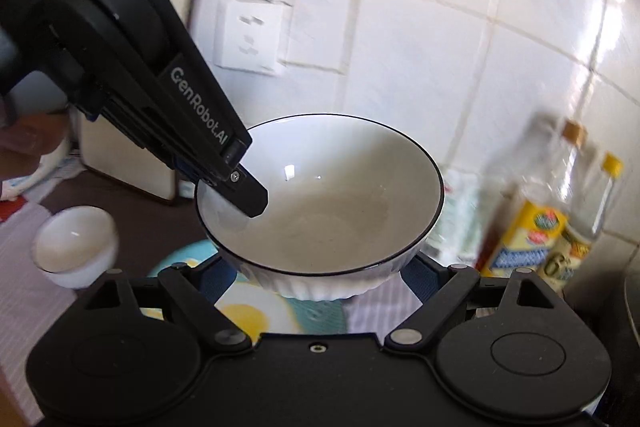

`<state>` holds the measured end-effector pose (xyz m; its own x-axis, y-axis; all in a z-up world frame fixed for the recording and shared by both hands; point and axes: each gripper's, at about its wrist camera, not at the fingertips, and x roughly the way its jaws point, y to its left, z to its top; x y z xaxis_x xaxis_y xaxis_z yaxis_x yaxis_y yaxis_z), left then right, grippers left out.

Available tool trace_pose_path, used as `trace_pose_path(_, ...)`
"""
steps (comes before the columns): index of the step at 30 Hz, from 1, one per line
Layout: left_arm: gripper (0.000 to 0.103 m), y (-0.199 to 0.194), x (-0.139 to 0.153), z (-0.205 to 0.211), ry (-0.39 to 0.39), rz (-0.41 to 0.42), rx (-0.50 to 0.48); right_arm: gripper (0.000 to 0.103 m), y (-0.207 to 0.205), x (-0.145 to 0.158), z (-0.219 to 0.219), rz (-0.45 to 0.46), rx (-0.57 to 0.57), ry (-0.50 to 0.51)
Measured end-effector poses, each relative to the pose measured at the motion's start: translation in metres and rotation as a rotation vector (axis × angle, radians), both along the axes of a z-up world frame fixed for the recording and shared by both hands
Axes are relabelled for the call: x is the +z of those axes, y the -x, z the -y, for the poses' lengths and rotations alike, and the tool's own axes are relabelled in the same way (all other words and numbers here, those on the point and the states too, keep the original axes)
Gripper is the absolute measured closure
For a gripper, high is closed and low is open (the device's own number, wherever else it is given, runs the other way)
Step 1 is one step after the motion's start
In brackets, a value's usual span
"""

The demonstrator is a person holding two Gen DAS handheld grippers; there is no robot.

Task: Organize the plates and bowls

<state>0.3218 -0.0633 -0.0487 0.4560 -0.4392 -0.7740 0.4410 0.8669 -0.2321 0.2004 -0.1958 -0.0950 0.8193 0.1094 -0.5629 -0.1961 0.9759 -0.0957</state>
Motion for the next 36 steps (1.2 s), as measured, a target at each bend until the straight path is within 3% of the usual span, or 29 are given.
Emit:
trace_pose_path(8,0.092,0.021,0.009,-0.074,-0.077,0.019,0.102,0.012,0.008,0.011,-0.069,0.010,0.107,-0.046)
trace_pose_path(16,0.092,0.028,-0.019,-0.133,-0.083,-0.040,0.213,0.012,0.014,-0.004,-0.132,-0.008,0.206,-0.043)
trace_pose_path(27,0.092,0.013,-0.069,-0.178,-0.102,-0.121,0.280,0.012,-0.007,-0.045,-0.181,-0.105,0.285,-0.051)
trace_pose_path(36,0.092,-0.008,-0.100,-0.191,-0.136,-0.158,0.305,0.012,-0.033,-0.074,-0.203,-0.195,0.290,-0.072)
